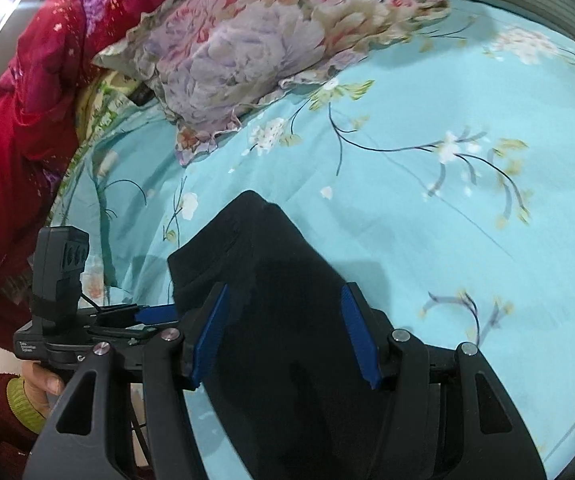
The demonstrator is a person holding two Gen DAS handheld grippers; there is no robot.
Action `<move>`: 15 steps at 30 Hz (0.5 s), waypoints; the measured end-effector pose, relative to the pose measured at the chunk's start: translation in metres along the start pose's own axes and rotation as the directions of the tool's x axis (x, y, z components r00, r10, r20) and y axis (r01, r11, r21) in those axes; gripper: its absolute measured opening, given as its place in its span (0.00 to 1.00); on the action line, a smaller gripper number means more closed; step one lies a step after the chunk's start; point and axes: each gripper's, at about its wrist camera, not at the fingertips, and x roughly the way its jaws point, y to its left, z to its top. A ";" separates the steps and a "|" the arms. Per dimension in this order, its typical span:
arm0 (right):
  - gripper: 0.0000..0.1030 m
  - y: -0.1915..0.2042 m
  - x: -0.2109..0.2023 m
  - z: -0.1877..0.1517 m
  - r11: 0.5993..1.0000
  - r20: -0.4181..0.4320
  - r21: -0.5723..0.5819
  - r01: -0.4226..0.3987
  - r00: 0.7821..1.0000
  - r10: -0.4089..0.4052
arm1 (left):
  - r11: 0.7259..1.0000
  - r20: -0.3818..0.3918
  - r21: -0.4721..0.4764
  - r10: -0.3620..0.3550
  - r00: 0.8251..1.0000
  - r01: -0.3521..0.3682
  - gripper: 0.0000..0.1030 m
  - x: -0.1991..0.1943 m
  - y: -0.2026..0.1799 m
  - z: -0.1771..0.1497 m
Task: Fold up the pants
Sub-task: 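Hold the folded pants edge with both grippers and lower it onto the stack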
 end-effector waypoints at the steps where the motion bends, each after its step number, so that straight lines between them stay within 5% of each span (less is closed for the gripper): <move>1: 0.57 -0.001 0.004 0.004 1.000 -0.008 -0.003 -0.002 1.000 0.002 | 1.000 -0.002 -0.004 -0.006 1.000 0.006 0.60 0.002 0.000 0.001; 15: 0.57 0.007 0.066 0.033 0.984 -0.191 -0.164 -0.068 0.981 0.036 | 0.999 0.034 0.038 0.022 0.999 -0.023 0.66 0.020 -0.013 0.008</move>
